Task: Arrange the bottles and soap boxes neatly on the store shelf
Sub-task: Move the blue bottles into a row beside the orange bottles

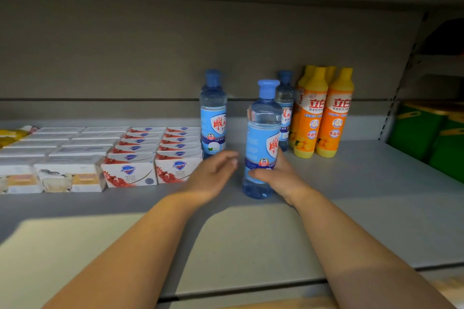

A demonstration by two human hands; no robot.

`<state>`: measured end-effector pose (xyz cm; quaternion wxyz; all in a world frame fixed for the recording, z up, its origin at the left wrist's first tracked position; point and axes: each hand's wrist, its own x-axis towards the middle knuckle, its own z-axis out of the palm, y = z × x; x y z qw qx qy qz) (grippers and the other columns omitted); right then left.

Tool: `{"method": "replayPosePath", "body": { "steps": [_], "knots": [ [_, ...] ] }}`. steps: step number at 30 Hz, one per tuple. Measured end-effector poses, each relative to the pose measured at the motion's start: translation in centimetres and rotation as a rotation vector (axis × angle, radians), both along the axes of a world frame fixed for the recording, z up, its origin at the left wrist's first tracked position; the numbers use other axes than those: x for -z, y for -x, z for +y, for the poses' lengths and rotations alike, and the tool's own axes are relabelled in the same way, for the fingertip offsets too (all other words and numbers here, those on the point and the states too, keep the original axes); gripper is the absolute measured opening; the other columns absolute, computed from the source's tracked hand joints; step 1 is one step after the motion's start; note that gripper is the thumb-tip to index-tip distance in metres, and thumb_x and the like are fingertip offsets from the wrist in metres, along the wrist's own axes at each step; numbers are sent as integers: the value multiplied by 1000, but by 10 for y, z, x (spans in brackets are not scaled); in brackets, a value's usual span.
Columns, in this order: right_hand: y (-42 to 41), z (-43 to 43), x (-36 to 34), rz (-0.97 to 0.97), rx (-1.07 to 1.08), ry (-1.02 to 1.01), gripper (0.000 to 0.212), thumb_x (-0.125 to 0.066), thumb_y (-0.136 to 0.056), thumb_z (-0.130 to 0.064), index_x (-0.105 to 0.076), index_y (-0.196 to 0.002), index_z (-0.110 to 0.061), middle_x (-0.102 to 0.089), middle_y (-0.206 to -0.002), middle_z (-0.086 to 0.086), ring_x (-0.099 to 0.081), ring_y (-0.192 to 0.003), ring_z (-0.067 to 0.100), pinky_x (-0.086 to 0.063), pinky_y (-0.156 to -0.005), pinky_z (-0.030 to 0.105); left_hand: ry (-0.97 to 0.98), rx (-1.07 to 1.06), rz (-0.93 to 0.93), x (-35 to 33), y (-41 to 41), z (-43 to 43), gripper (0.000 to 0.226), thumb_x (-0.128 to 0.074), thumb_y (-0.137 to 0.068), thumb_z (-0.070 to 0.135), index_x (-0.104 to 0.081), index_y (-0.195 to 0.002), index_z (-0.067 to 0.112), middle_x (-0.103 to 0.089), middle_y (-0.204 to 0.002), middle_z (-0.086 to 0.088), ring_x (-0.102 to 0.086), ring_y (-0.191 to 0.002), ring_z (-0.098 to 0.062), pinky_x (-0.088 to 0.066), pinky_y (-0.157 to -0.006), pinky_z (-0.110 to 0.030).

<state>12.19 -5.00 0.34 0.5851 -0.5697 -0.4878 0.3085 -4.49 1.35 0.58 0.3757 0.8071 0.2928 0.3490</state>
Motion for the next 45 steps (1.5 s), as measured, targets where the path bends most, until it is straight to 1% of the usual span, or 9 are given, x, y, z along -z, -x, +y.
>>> {"method": "replayPosePath", "body": {
  "steps": [1, 3, 5, 8, 14, 21, 27, 42, 45],
  "knots": [
    [-4, 2, 2, 4, 62, -20, 65, -75, -68, 3, -47, -124, -16, -66, -113, 3, -64, -98, 14, -52, -82, 26, -89, 36, 211, 7, -2, 0, 32, -47, -98, 29, -50, -130, 29, -60, -117, 8, -54, -115, -13, -37, -88, -9],
    [-10, 6, 4, -10, 180, -79, 62, -77, -68, -1, -48, -119, -19, -65, -108, -2, -63, -96, 11, -49, -75, 18, -267, 105, 549, 19, -6, 2, 47, -46, -98, 33, -39, -142, 21, -45, -141, 1, -39, -132, -15, -28, -101, -15],
    [-13, 12, 7, -42, 269, -135, 59, -80, -68, -5, -50, -118, -16, -65, -108, -1, -63, -95, 12, -49, -74, 16, -379, 101, 683, 22, -9, 1, 49, -42, -99, 35, -37, -144, 19, -34, -150, -1, -27, -139, -17, -18, -112, -23],
    [-22, 22, 10, -132, 370, -174, 57, -80, -69, -9, -51, -118, -9, -64, -110, 1, -62, -95, 14, -50, -78, 21, -381, 105, 680, 20, -10, 1, 48, -41, -99, 37, -38, -144, 21, -33, -149, 0, -25, -139, -17, -16, -114, -24],
    [-43, 49, 13, -236, 547, -92, 61, -78, -74, -18, -40, -121, -10, -51, -108, -4, -53, -93, 12, -41, -78, 23, -388, 120, 654, 22, -8, 6, 49, -43, -97, 39, -36, -144, 24, -32, -148, 3, -25, -137, -14, -15, -110, -20],
    [-64, 72, 16, -358, 735, 38, 66, -72, -80, -33, -38, -133, -12, -49, -129, 8, -49, -118, 22, -46, -91, 33, -380, 119, 631, 28, -11, 14, 50, -44, -95, 43, -38, -143, 30, -32, -146, 9, -24, -136, -11, -14, -107, -18],
    [-61, 73, 16, -352, 751, 44, 62, -69, -82, -34, -38, -131, -14, -49, -129, 7, -49, -118, 21, -48, -92, 35, -384, 112, 639, 27, -12, 14, 49, -44, -95, 43, -38, -143, 32, -32, -146, 9, -23, -137, -11, -14, -110, -20],
    [-63, 71, 17, -342, 854, 65, 73, -67, -83, -37, -28, -139, -11, -41, -134, 13, -42, -123, 25, -46, -94, 39, -349, 144, 657, 26, -11, 16, 49, -42, -96, 46, -36, -143, 33, -31, -145, 11, -22, -136, -10, -15, -108, -19],
    [-60, 67, 14, -320, 961, 51, 79, -72, -77, -42, -29, -136, -10, -38, -133, 16, -40, -122, 28, -43, -96, 41, -352, 123, 630, 26, -9, 14, 49, -43, -96, 46, -39, -142, 32, -33, -146, 10, -23, -136, -10, -15, -110, -19]
  ]
}}
